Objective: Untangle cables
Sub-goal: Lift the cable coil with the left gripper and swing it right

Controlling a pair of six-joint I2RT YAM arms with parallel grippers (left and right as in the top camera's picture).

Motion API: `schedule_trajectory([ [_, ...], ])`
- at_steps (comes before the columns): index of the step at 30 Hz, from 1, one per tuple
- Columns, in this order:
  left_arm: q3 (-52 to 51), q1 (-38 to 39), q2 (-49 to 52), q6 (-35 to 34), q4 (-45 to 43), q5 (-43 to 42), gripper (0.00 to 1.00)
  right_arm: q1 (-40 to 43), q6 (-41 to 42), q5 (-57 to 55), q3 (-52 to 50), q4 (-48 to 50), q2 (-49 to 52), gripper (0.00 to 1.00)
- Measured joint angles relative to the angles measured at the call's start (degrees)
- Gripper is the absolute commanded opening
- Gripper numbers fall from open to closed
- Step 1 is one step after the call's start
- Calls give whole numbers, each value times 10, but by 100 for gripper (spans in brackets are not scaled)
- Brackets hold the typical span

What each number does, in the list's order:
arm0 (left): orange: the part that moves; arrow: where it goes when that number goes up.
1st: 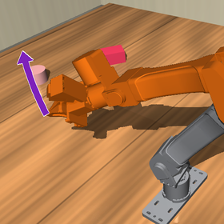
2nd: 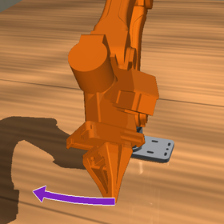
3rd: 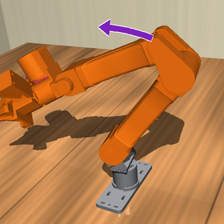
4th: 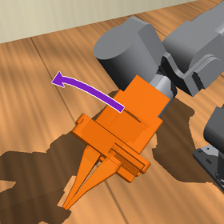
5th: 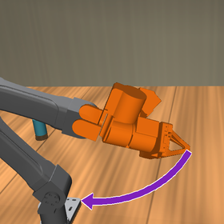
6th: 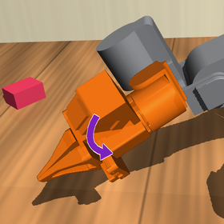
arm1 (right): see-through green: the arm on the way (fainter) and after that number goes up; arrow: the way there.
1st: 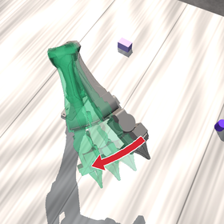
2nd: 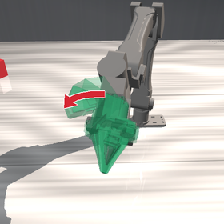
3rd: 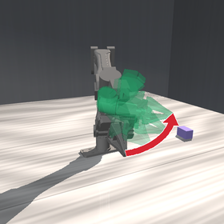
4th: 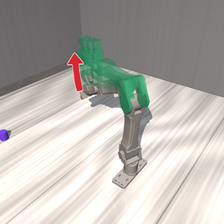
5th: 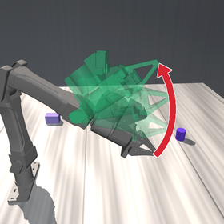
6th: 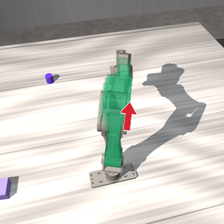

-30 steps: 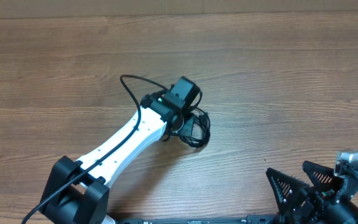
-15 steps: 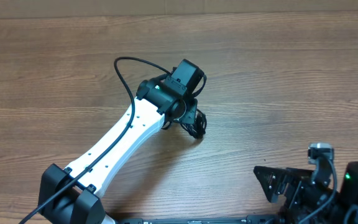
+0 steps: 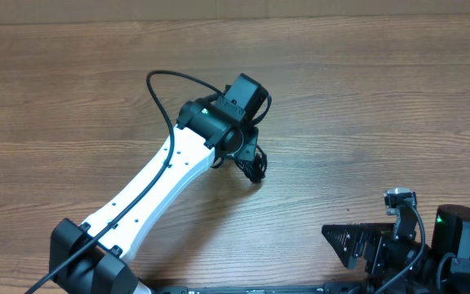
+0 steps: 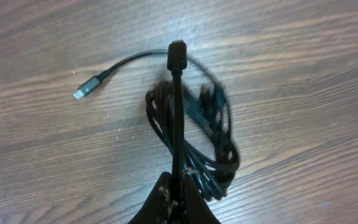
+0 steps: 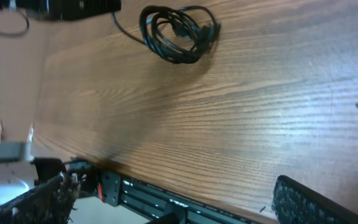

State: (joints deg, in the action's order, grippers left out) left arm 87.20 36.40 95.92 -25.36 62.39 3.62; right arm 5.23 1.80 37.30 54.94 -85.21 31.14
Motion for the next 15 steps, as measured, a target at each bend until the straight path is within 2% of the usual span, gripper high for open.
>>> schedule_trajectory([
  [7, 81, 0, -17, 0, 64, 1, 4, 0, -49, 13, 0, 33, 0, 100],
  [15, 150, 0, -20, 0, 127, -4, 4, 0, -59, 34, 0, 73, 0, 100],
])
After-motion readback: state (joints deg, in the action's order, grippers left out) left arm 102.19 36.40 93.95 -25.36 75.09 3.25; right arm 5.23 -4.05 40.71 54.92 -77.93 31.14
